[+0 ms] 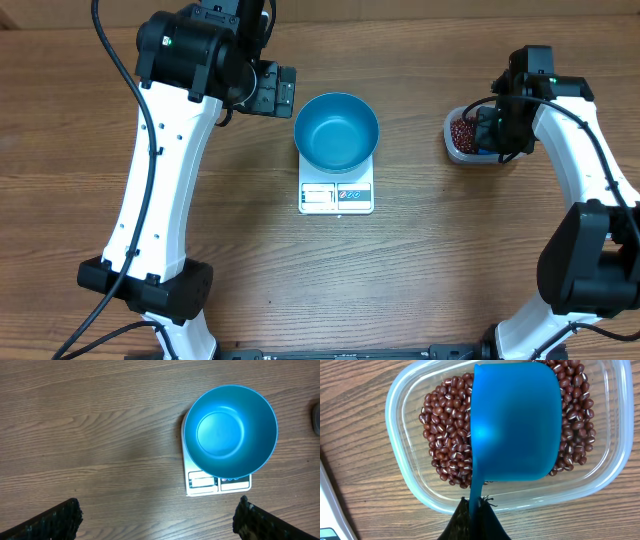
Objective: Scoop item into bowl and weigh 150g on scale
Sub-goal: 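Push the scoop through the beans with the right gripper to fill it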
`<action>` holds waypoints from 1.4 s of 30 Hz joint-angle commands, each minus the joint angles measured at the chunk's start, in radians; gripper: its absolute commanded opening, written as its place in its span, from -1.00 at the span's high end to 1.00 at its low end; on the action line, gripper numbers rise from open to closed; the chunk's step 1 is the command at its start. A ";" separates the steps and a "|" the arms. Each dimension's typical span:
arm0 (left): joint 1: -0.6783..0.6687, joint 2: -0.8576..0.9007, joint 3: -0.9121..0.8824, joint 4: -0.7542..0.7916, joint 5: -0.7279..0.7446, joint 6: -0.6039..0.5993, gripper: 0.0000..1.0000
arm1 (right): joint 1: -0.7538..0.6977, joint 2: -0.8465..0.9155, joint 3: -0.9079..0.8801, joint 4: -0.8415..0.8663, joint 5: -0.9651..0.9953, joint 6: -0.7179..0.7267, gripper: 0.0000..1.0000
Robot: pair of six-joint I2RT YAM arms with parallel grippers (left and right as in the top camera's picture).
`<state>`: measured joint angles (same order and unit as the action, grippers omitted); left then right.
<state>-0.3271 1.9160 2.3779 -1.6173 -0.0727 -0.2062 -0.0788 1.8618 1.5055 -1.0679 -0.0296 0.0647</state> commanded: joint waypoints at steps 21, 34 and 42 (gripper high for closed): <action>0.002 -0.007 0.013 -0.002 -0.013 0.012 -0.99 | -0.179 0.011 0.018 -0.008 -0.246 -0.048 0.93; 0.002 -0.007 0.013 -0.002 -0.013 0.012 -0.99 | -0.179 0.011 0.018 -0.019 -0.334 -0.066 0.93; 0.002 -0.007 0.013 -0.002 -0.013 0.012 -0.99 | -0.179 0.011 0.017 -0.020 -0.384 -0.066 0.93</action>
<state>-0.3271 1.9160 2.3779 -1.6173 -0.0727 -0.2062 -0.2554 1.8622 1.5055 -1.0893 -0.3523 0.0067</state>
